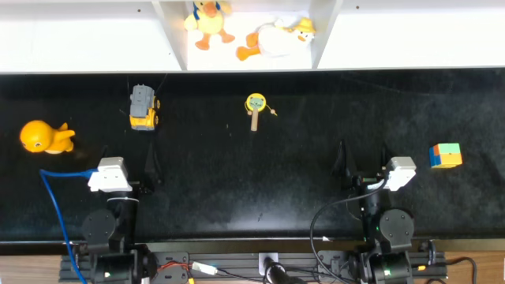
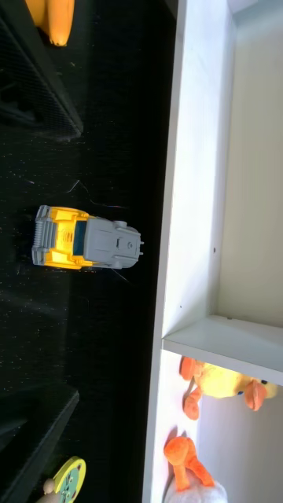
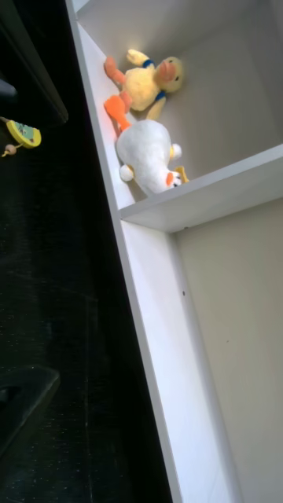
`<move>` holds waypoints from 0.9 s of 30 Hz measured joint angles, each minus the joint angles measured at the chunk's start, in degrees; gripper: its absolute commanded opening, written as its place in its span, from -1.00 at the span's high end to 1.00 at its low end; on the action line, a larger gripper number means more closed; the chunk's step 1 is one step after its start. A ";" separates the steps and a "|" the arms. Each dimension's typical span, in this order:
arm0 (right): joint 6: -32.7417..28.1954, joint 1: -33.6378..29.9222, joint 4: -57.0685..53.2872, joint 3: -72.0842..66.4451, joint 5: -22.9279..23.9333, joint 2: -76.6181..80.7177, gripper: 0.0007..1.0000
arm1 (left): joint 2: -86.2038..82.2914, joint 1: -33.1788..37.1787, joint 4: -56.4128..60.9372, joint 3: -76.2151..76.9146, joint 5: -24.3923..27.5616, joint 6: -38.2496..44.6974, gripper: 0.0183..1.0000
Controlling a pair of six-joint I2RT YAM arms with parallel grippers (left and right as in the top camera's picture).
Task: Store Toys
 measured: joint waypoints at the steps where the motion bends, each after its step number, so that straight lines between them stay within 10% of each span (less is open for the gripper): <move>1: 0.00 0.02 0.00 0.00 0.00 0.00 -0.99 | 0.00 0.00 0.00 0.00 0.00 0.00 -1.00; 14: 0.00 0.02 -0.02 0.00 0.02 0.00 -0.99 | 0.00 0.00 1.40 0.00 -2.84 -0.42 -1.00; 27: 0.00 0.00 0.02 0.02 0.02 0.00 -0.99 | 13.79 0.00 -28.33 32.57 -9.86 -3.72 -0.99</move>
